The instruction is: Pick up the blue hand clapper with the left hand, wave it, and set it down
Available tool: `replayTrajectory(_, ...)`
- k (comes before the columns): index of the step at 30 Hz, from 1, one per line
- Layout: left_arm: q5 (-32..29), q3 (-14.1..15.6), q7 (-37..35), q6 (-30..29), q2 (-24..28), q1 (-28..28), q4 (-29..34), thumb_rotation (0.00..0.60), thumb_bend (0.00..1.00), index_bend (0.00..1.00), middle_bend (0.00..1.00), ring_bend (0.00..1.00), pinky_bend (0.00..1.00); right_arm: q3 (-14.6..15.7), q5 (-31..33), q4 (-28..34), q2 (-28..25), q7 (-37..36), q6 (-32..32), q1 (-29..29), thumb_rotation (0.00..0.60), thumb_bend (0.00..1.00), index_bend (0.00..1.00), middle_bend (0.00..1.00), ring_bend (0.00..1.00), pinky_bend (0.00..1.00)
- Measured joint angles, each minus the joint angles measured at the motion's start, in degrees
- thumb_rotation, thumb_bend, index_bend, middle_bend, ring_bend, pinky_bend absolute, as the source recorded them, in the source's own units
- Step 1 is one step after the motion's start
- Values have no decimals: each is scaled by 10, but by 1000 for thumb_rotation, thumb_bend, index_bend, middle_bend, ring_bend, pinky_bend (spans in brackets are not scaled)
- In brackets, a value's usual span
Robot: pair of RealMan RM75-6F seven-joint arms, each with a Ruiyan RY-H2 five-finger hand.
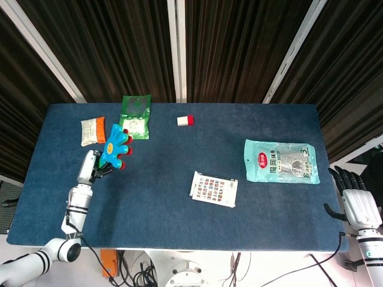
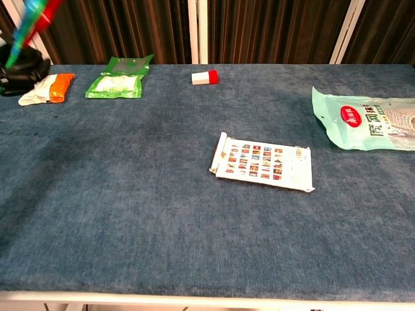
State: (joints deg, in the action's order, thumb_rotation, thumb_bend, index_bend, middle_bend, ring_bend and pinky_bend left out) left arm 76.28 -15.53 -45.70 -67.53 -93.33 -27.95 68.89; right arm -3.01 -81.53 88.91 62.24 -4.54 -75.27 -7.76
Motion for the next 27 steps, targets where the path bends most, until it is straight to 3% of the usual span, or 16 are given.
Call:
replayTrajectory(10, -5, -48, -341, 30, 91, 29, 116, 600, 795, 1000, 1000, 1000, 1000, 1, 0, 4, 1, 5, 1, -1, 600, 200, 0, 0, 0, 0)
replayTrajectory(17, 22, -55, -507, 46, 136, 36, 146, 600, 797, 1000, 1000, 1000, 1000, 1, 1, 4, 1, 7, 2, -1, 600, 202, 0, 0, 0, 0)
replayTrajectory(21, 37, -47, -494, 37, 134, 33, 130, 600, 797, 1000, 1000, 1000, 1000, 1, 1, 3, 2, 6, 2, -2, 600, 195, 0, 0, 0, 0)
replayTrajectory(24, 51, -36, -418, 30, 128, 29, 110, 600, 796, 1000, 1000, 1000, 1000, 1, 1, 3, 1, 6, 3, -1, 600, 199, 0, 0, 0, 0)
replayTrajectory(27, 68, -20, -284, 29, 123, 22, 90, 600, 795, 1000, 1000, 1000, 1000, 1, 1, 3, 1, 6, 3, -1, 600, 199, 0, 0, 0, 0)
